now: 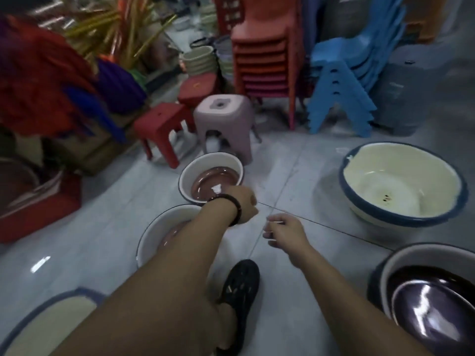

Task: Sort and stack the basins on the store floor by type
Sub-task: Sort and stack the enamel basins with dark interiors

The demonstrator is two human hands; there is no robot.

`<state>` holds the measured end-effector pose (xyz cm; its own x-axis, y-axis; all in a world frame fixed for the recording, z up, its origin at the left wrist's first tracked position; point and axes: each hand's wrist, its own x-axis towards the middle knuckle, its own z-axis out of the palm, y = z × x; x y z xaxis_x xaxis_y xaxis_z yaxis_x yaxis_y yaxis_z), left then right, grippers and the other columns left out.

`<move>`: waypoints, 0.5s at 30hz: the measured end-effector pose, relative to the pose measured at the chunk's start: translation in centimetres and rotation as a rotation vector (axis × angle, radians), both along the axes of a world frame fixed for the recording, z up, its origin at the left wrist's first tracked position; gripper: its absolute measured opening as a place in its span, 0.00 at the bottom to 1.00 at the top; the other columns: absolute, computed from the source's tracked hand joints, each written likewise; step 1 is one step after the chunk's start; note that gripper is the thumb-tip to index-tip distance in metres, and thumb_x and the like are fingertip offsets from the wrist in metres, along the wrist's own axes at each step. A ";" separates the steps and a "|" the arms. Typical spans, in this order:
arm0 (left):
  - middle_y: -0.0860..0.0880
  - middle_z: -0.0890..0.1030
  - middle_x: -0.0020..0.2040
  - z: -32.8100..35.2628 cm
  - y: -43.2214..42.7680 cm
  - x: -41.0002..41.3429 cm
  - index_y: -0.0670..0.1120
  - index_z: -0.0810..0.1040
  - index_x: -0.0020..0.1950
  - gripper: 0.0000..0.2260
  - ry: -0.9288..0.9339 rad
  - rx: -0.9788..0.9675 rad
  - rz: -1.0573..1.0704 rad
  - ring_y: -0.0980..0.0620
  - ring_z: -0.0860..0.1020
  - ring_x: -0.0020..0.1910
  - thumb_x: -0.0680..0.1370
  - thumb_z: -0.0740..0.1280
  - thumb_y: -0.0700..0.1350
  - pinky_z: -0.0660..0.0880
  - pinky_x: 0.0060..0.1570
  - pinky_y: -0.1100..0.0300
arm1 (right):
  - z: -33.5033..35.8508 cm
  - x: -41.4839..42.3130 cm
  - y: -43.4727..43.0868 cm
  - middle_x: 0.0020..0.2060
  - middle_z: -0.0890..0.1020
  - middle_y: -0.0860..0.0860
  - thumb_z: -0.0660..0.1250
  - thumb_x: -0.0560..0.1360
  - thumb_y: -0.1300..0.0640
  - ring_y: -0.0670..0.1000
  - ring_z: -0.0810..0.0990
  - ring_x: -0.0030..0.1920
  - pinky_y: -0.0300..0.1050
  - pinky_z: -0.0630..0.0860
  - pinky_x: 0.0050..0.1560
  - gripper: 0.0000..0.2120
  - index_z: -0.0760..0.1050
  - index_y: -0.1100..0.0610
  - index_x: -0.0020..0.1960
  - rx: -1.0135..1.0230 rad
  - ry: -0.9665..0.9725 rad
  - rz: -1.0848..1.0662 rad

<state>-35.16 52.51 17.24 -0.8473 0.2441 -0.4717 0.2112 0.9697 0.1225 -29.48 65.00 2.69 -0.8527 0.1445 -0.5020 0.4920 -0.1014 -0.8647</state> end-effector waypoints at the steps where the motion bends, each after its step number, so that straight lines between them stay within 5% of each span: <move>1: 0.47 0.80 0.69 -0.4 -2.5 -0.6 0.49 0.84 0.64 0.15 -0.032 -0.021 0.038 0.45 0.76 0.68 0.80 0.68 0.52 0.71 0.69 0.57 | -0.4 -0.5 -2.0 0.44 0.85 0.59 0.69 0.77 0.65 0.54 0.85 0.39 0.47 0.80 0.38 0.08 0.81 0.59 0.55 -0.012 -0.020 0.031; 4: 0.48 0.80 0.68 -0.4 -8.7 -2.5 0.50 0.85 0.61 0.12 -0.041 0.027 0.179 0.46 0.78 0.65 0.80 0.69 0.51 0.74 0.62 0.59 | -2.8 -1.6 -7.2 0.42 0.84 0.59 0.68 0.76 0.66 0.55 0.84 0.38 0.46 0.79 0.36 0.08 0.80 0.59 0.54 -0.035 -0.082 0.093; 6: 0.48 0.82 0.64 -0.1 -11.8 -3.9 0.49 0.84 0.63 0.12 -0.012 0.069 0.234 0.46 0.79 0.60 0.81 0.68 0.49 0.74 0.54 0.60 | -4.9 -2.0 -10.5 0.37 0.79 0.57 0.66 0.77 0.67 0.53 0.80 0.32 0.45 0.75 0.32 0.06 0.77 0.57 0.45 -0.045 -0.172 0.151; 9: 0.48 0.82 0.63 -0.7 -14.9 -6.0 0.50 0.84 0.62 0.12 0.016 0.130 0.291 0.46 0.80 0.60 0.81 0.68 0.49 0.74 0.57 0.60 | -8.2 -3.0 -14.9 0.34 0.67 0.56 0.61 0.77 0.68 0.51 0.71 0.27 0.45 0.68 0.30 0.16 0.67 0.53 0.34 -0.076 -0.304 0.179; 14: 0.48 0.82 0.62 -4.0 -19.0 -7.3 0.50 0.83 0.62 0.13 -0.088 0.186 0.385 0.45 0.82 0.59 0.79 0.71 0.50 0.79 0.61 0.55 | -12.6 -5.3 -21.6 0.50 0.81 0.61 0.69 0.80 0.66 0.58 0.79 0.45 0.54 0.82 0.43 0.01 0.77 0.63 0.50 -0.216 -0.524 0.158; 15: 0.48 0.83 0.60 -4.6 -19.6 -7.5 0.50 0.84 0.62 0.12 -0.116 0.185 0.387 0.45 0.83 0.57 0.79 0.70 0.50 0.80 0.60 0.55 | -13.1 -5.7 -22.6 0.51 0.80 0.61 0.69 0.80 0.65 0.58 0.78 0.45 0.53 0.81 0.42 0.05 0.77 0.63 0.56 -0.233 -0.563 0.144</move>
